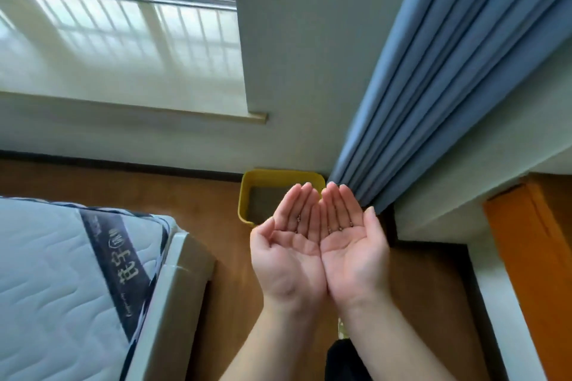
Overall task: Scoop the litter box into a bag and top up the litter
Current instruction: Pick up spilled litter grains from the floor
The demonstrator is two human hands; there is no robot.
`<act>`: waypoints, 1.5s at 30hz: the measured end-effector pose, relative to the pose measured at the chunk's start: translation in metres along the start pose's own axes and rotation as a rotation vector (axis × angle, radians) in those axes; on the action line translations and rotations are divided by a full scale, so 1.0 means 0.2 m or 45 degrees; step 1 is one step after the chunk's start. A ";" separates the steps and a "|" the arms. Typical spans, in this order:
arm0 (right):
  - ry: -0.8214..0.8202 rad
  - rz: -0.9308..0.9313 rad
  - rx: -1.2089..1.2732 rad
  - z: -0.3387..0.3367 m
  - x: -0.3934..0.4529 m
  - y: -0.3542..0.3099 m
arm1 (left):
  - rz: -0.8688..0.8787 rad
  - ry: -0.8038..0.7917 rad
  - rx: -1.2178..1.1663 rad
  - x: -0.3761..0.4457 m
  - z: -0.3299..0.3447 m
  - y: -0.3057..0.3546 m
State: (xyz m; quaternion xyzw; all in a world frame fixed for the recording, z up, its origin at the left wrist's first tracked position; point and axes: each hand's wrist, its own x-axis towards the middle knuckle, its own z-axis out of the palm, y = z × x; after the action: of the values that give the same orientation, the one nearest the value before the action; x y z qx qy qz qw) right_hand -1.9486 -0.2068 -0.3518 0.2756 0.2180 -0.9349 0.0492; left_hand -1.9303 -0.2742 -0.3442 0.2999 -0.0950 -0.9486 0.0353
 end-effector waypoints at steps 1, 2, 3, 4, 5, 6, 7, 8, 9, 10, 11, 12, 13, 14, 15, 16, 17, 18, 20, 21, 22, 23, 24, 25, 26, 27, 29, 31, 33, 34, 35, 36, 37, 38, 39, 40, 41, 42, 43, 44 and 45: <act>-0.020 -0.013 -0.002 0.06 -0.07 -0.01 | 0.020 -0.016 -0.002 -0.07 0.06 0.03; -0.037 -0.018 -0.001 0.12 -0.14 -0.03 | 0.034 -0.026 -0.002 -0.15 0.11 0.05; -0.056 -0.024 -0.007 0.17 -0.20 -0.05 | 0.049 -0.034 0.016 -0.22 0.17 0.08; -0.073 -0.027 -0.015 0.22 -0.27 -0.07 | 0.061 -0.043 0.052 -0.28 0.22 0.09; -0.088 -0.031 -0.023 0.27 -0.33 -0.09 | 0.068 -0.057 0.085 -0.33 0.27 0.10; -0.102 -0.045 -0.026 0.32 -0.39 -0.13 | 0.068 -0.080 0.104 -0.39 0.33 0.10; -0.116 -0.077 -0.023 0.36 -0.44 -0.16 | 0.060 -0.105 0.117 -0.44 0.38 0.10; -0.134 -0.114 -0.025 0.39 -0.48 -0.21 | 0.050 -0.125 0.129 -0.48 0.43 0.09; -0.150 -0.153 -0.034 0.41 -0.52 -0.25 | 0.039 -0.143 0.144 -0.53 0.47 0.07; -0.163 -0.187 -0.045 0.43 -0.56 -0.29 | 0.026 -0.168 0.164 -0.57 0.51 0.06; -0.172 -0.212 -0.057 0.45 -0.60 -0.33 | 0.014 -0.193 0.189 -0.61 0.55 0.04; -0.181 -0.229 -0.068 0.46 -0.63 -0.37 | 0.005 -0.217 0.212 -0.64 0.58 0.02; -0.191 -0.245 -0.079 0.47 -0.67 -0.41 | -0.001 -0.238 0.236 -0.68 0.60 -0.01; -0.207 -0.262 -0.087 0.46 -0.70 -0.44 | -0.009 -0.254 0.259 -0.72 0.62 -0.03; -0.222 -0.279 -0.091 0.46 -0.73 -0.48 | -0.019 -0.271 0.281 -0.75 0.63 -0.06; -0.234 -0.297 -0.087 0.45 -0.76 -0.52 | -0.030 -0.291 0.297 -0.78 0.65 -0.10; -0.244 -0.315 -0.085 0.43 -0.79 -0.56 | -0.042 -0.309 0.313 -0.82 0.66 -0.14; -0.252 -0.332 -0.087 0.41 -0.82 -0.61 | -0.057 -0.327 0.326 -0.85 0.68 -0.18; -0.269 -0.365 -0.085 0.35 -0.88 -0.73 | -0.091 -0.357 0.354 -0.92 0.70 -0.29; -0.275 -0.385 -0.082 0.31 -0.91 -0.79 | -0.111 -0.369 0.365 -0.96 0.70 -0.36; -0.280 -0.412 -0.089 0.27 -0.95 -0.86 | -0.133 -0.385 0.375 -1.01 0.71 -0.43; -0.283 -0.442 -0.106 0.23 -0.99 -0.93 | -0.158 -0.403 0.385 -1.06 0.72 -0.50; -0.291 -0.472 -0.124 0.18 -1.03 -1.00 | -0.184 -0.423 0.398 -1.11 0.72 -0.57; -0.296 -0.505 -0.135 0.13 -1.08 -1.07 | -0.211 -0.443 0.416 -1.16 0.72 -0.65; -0.294 -0.542 -0.140 0.07 -1.12 -1.15 | -0.238 -0.467 0.435 -1.22 0.73 -0.73; -0.289 -0.579 -0.139 0.01 -1.17 -1.21 | -0.261 -0.487 0.456 -1.28 0.72 -0.80; -0.302 -0.632 -0.108 -0.09 -1.26 -1.33 | -0.295 -0.526 0.495 -1.38 0.70 -0.95; -0.305 -0.661 -0.078 -0.20 -1.33 -1.43 | -0.324 -0.541 0.514 -1.48 0.68 -1.08; -0.304 -0.680 -0.077 -0.30 -1.40 -1.51 | -0.349 -0.541 0.530 -1.56 0.66 -1.19; -0.304 -0.692 -0.080 -0.35 -1.43 -1.54 | -0.365 -0.547 0.535 -1.60 0.64 -1.24; -0.297 -0.712 -0.089 -0.39 -1.47 -1.57 | -0.384 -0.558 0.539 -1.63 0.62 -1.29; -0.289 -0.731 -0.099 -0.43 -1.50 -1.60 | -0.403 -0.569 0.543 -1.66 0.61 -1.33; -0.285 -0.746 -0.102 -0.46 -1.54 -1.63 | -0.421 -0.574 0.551 -1.70 0.59 -1.37; -0.287 -0.761 -0.101 -0.49 -1.58 -1.65 | -0.436 -0.576 0.560 -1.73 0.58 -1.40; -0.288 -0.782 -0.102 -0.51 -1.61 -1.67 | -0.450 -0.582 0.569 -1.77 0.57 -1.42; -0.289 -0.807 -0.106 -0.53 -1.65 -1.68 | -0.464 -0.593 0.575 -1.81 0.56 -1.44; -0.289 -0.832 -0.108 -0.55 -1.68 -1.69 | -0.478 -0.602 0.576 -1.84 0.55 -1.46; -0.284 -0.855 -0.107 -0.57 -1.71 -1.70 | -0.498 -0.609 0.574 -1.87 0.54 -1.48; -0.268 -0.880 -0.108 -0.58 -1.75 -1.70 | -0.523 -0.618 0.574 -1.89 0.53 -1.49; -0.249 -0.909 -0.107 -0.59 -1.77 -1.70 | -0.554 -0.630 0.578 -1.91 0.53 -1.50; -0.232 -0.941 -0.098 -0.61 -1.80 -1.70 | -0.589 -0.640 0.582 -1.93 0.52 -1.51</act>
State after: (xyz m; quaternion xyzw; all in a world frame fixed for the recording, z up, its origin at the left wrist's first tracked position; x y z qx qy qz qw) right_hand -1.6565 0.1425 -0.1206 0.0923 0.3323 -0.9014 -0.2617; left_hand -1.6776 0.0854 -0.1051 0.0722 -0.2389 -0.9297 -0.2708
